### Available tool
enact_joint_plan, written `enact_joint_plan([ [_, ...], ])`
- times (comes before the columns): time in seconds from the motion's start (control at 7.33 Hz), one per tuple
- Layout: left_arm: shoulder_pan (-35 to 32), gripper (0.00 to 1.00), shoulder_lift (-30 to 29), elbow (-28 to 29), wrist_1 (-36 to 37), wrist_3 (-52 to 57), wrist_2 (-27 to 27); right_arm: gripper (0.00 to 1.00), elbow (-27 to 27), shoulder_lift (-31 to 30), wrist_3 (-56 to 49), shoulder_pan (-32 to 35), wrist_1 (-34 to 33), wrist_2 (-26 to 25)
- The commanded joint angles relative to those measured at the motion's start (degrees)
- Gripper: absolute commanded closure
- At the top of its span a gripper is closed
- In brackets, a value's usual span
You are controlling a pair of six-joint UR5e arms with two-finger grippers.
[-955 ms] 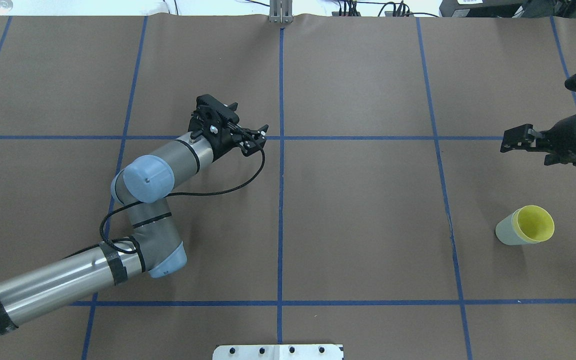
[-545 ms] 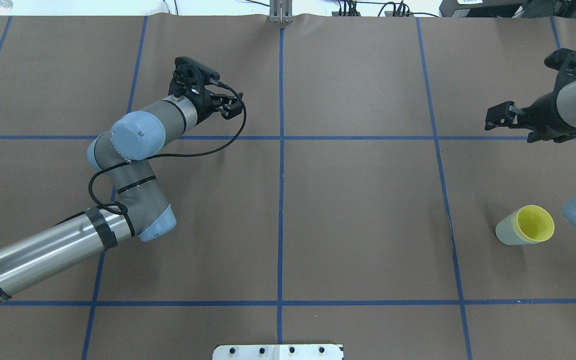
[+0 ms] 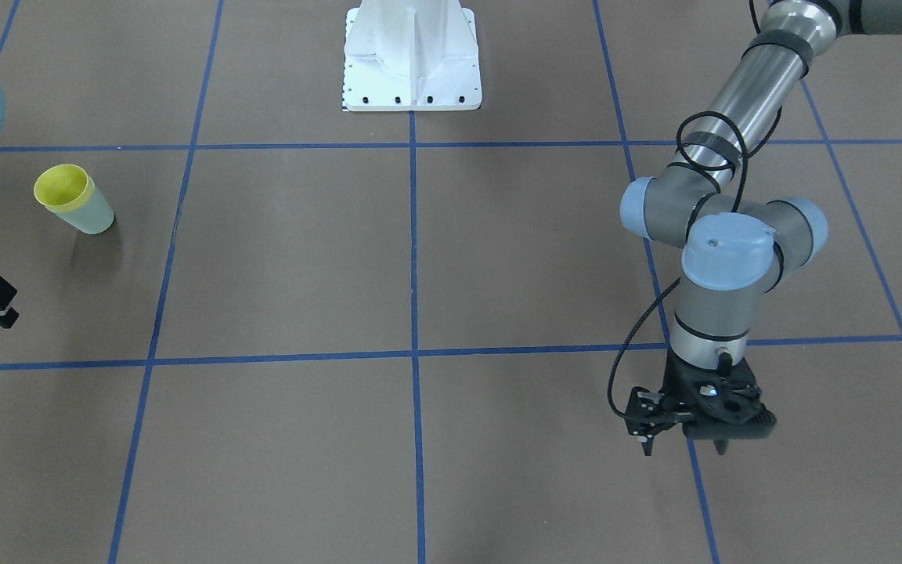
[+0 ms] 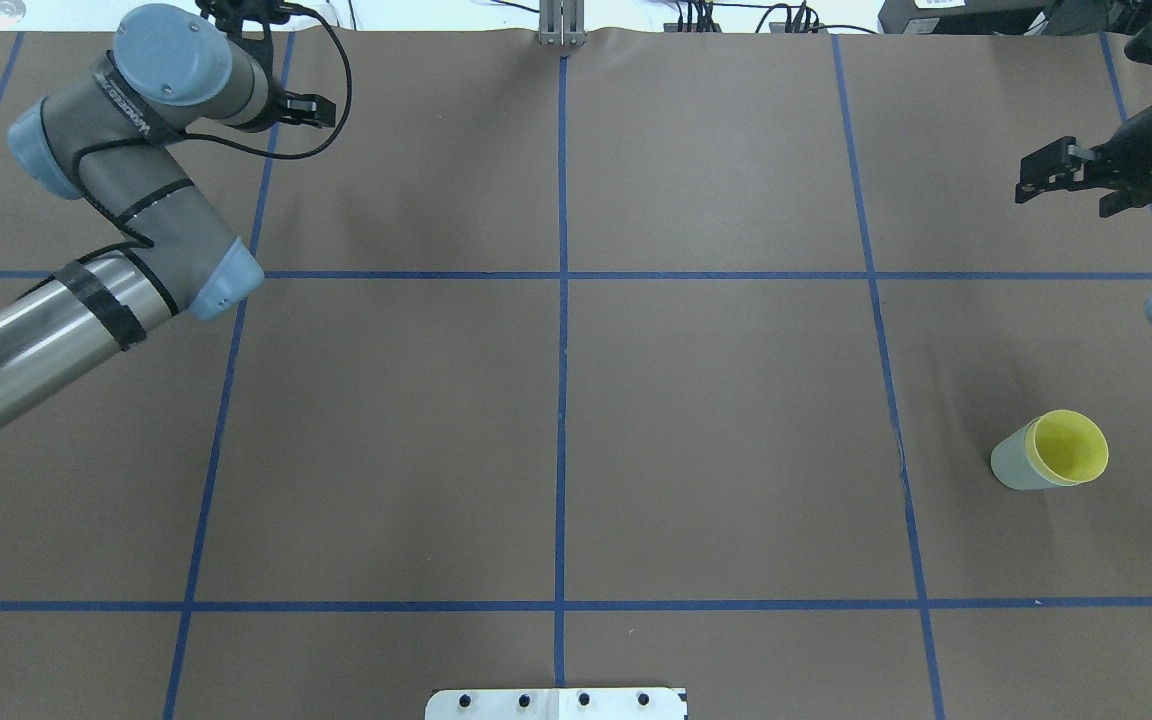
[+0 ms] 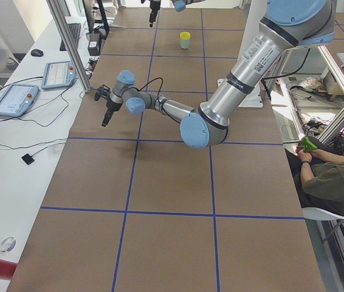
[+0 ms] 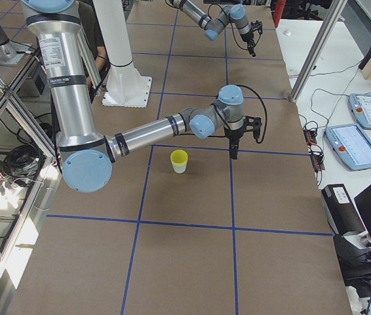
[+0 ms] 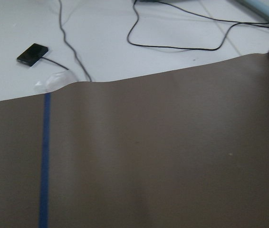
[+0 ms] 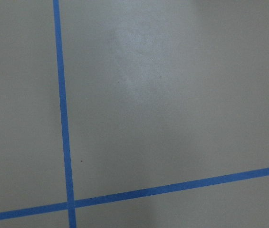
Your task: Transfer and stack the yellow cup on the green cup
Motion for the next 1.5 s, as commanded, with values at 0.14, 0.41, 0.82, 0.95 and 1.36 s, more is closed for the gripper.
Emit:
enact_joint_plan([
  [0.14,-12.9,0.01,2.6,-0.3,13.8,16.1,-21.0,0.00,-6.8,0.2,-11.2,5.7,0.0,5.8],
  [0.41,-21.6,0.01,6.3,0.3,19.2,34.0,-31.0,0.00,-10.5,0.2,-16.4,8.5,-0.1,10.0],
  [0.82,-30.2,0.01,13.0,0.4,21.4,45.1,-44.4,0.00,-10.7,-0.1,-23.7,14.5,-5.3,13.6],
  [0.95,-32.2,0.01,13.9,-0.4,21.1,50.9,-42.8,0.00,-9.5,-0.8,-26.2,16.0,-6.9,13.8],
  [1.36,-33.6,0.00,19.7,-4.6,22.8,54.9,-28.6,0.00,-4.1,-7.2,-26.5,15.5,-7.3,13.1],
])
